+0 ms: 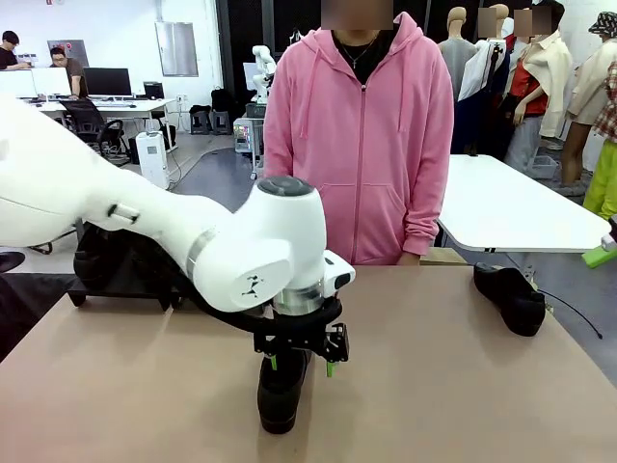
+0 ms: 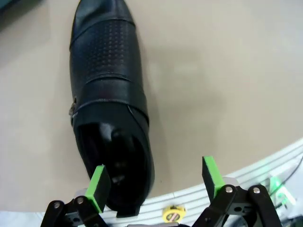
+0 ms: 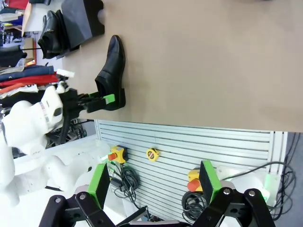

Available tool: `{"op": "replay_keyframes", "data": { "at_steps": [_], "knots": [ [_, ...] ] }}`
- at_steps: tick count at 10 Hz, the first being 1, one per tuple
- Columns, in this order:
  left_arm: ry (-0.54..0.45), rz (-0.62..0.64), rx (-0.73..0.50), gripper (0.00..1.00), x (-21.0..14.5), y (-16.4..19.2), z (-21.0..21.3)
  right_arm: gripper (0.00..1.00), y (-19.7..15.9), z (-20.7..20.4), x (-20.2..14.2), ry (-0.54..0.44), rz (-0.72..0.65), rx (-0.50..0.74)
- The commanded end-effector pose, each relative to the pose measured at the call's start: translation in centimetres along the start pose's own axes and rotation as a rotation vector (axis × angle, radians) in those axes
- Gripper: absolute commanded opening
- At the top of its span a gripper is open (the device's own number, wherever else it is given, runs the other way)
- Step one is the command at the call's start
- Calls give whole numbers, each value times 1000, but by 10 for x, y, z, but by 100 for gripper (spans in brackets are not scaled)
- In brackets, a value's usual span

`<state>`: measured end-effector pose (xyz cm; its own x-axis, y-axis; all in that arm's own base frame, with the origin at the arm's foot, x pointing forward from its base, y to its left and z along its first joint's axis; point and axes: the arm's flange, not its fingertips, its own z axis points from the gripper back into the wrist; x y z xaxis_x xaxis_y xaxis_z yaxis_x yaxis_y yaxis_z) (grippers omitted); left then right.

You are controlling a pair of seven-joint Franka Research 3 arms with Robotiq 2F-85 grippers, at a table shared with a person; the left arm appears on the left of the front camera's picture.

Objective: Organize the shoes by placing them on the stand.
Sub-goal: Place the Shoe from the middle of the table onto the Shoes Stand.

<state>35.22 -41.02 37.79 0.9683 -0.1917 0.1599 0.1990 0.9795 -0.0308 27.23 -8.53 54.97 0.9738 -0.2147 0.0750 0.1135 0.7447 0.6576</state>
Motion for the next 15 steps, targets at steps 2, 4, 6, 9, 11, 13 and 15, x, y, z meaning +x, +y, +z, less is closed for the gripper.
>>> {"op": "replay_keyframes", "data": {
  "at_steps": [2,4,6,9,11,13,15],
  "knots": [
    [58,42,57,100,10,-24,-23,100,-2,4,1,6,25,-1],
    [73,36,59,100,10,-28,-30,100,-2,4,1,6,25,-1],
    [89,49,58,0,11,-26,-30,100,-2,4,1,6,25,-1],
    [91,54,84,0,8,-25,-31,100,-2,4,1,6,25,-1],
    [90,50,113,0,7,-25,-31,100,-2,4,1,6,25,-1],
    [80,50,104,0,7,-23,-26,100,-2,4,1,6,25,-1],
    [62,54,107,0,5,-19,-20,100,-2,4,1,6,25,-1]
  ]
}}
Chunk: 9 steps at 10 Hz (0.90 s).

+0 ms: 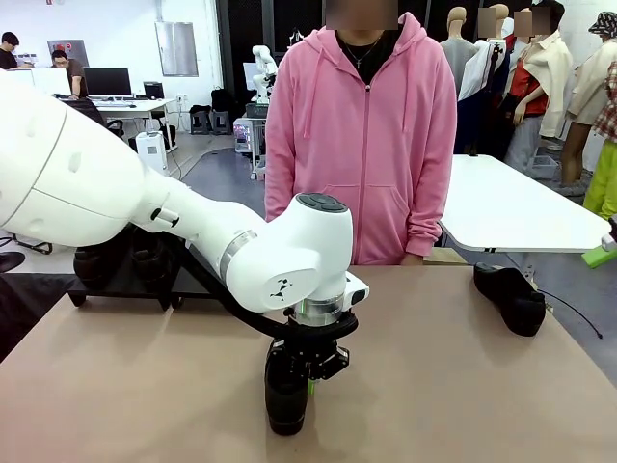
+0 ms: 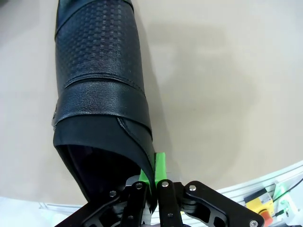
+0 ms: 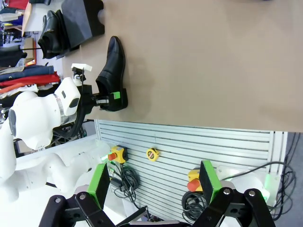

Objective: Organize the shoes by placing them on the stand.
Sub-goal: Place the Shoe from the middle of the table onto the Shoes Stand.

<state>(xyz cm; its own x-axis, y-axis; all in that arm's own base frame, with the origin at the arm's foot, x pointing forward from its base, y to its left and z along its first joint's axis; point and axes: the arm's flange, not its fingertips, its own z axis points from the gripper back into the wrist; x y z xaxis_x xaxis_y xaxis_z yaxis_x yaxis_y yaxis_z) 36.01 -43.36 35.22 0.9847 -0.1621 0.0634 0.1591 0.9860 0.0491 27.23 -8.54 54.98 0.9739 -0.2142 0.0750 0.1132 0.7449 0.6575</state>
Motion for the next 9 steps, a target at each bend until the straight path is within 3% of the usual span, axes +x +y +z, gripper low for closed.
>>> {"op": "replay_keyframes", "data": {
  "at_steps": [1,4,6,7,9],
  "knots": [
    [-55,29,16,0,-8,7,15,100,-2,4,1,5,24,-1],
    [-136,1,82,0,-42,39,70,100,-2,4,1,5,24,-1],
    [-377,48,116,0,-84,71,109,100,-2,4,1,5,24,-1],
    [-497,139,183,0,-93,95,116,100,-2,4,1,5,24,-1],
    [-557,75,188,0,-108,156,120,100,-2,4,1,5,24,-1]
  ]
}}
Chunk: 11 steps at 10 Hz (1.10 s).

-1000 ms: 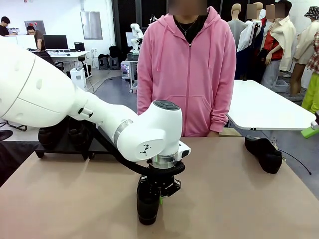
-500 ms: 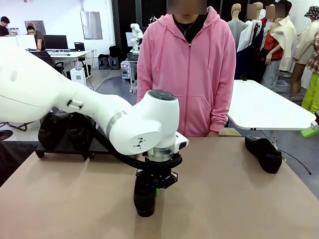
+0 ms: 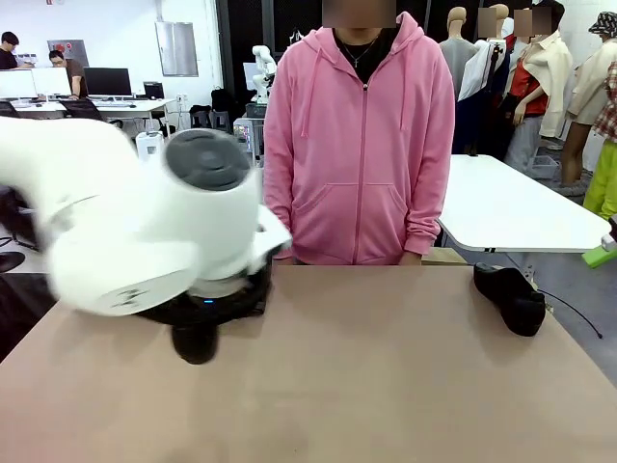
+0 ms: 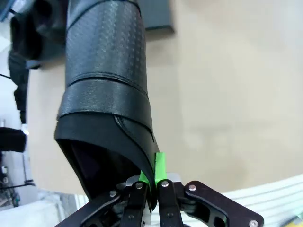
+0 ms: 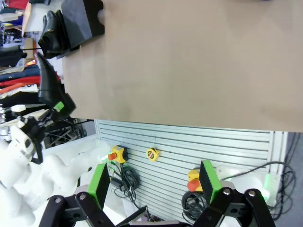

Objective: Organize the shoes by placing them on the stand.
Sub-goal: Place the Shoe from the middle of the table onto the Shoes Stand.

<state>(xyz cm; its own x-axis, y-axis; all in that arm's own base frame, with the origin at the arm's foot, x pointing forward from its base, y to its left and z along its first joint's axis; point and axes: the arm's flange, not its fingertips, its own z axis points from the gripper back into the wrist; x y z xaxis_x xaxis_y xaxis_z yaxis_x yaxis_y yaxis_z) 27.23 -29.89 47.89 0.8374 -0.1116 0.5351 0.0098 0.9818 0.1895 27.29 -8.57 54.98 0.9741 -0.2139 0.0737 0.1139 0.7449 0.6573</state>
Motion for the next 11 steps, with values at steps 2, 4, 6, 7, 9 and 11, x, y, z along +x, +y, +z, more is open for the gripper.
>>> {"op": "replay_keyframes", "data": {
  "at_steps": [2,4,6,7,9,11],
  "knots": [
    [0,0,0,0,0,0,0,100,-2,4,1,4,25,-1],
    [0,0,0,0,0,0,0,100,-2,4,1,4,25,-1],
    [-2,17,11,0,-12,10,-4,100,-2,4,1,4,25,-1],
    [66,54,19,0,17,15,-15,100,-2,4,1,4,25,-1],
    [20,28,6,0,95,27,-37,100,-2,4,1,4,25,-1],
    [-3,27,25,0,166,35,-75,100,-2,4,1,4,25,-1]
  ]
}}
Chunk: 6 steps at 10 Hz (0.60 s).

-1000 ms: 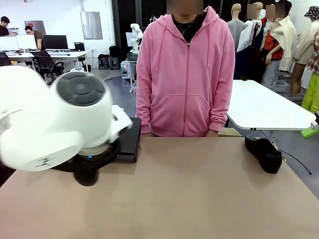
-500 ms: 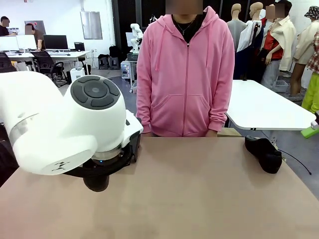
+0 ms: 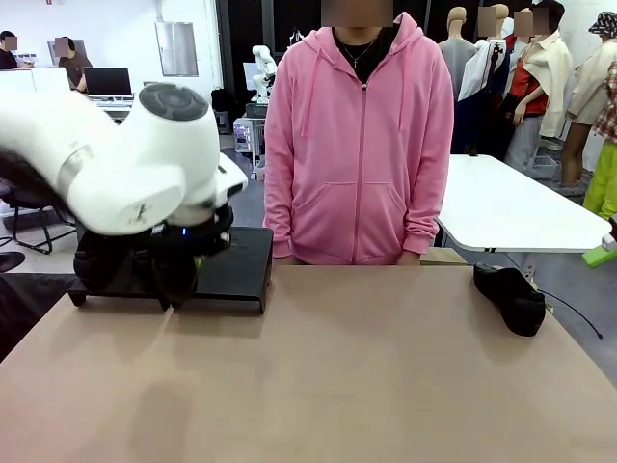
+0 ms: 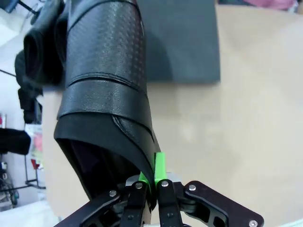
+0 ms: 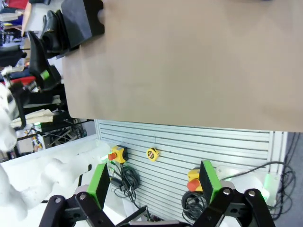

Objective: Organize the shoes by placing them on the stand.
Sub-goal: Place the Shoe from the middle of the table onto the Shoes Stand.

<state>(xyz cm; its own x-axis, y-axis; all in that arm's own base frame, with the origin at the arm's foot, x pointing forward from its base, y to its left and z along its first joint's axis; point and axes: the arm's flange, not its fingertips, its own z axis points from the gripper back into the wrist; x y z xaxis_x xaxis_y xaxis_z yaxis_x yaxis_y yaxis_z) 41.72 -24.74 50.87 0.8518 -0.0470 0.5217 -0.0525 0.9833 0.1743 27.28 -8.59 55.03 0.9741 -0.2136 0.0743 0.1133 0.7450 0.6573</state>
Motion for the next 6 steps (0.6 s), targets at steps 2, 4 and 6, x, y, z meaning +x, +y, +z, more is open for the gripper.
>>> {"op": "replay_keyframes", "data": {
  "at_steps": [2,4,6],
  "knots": [
    [-32,-131,-58,0,80,-17,-67,100,-2,3,1,5,24,-1],
    [-109,-135,40,0,102,-15,-111,100,-2,3,1,5,24,-1],
    [-76,-151,30,0,112,-17,-146,100,-2,3,1,5,24,-1]
  ]
}}
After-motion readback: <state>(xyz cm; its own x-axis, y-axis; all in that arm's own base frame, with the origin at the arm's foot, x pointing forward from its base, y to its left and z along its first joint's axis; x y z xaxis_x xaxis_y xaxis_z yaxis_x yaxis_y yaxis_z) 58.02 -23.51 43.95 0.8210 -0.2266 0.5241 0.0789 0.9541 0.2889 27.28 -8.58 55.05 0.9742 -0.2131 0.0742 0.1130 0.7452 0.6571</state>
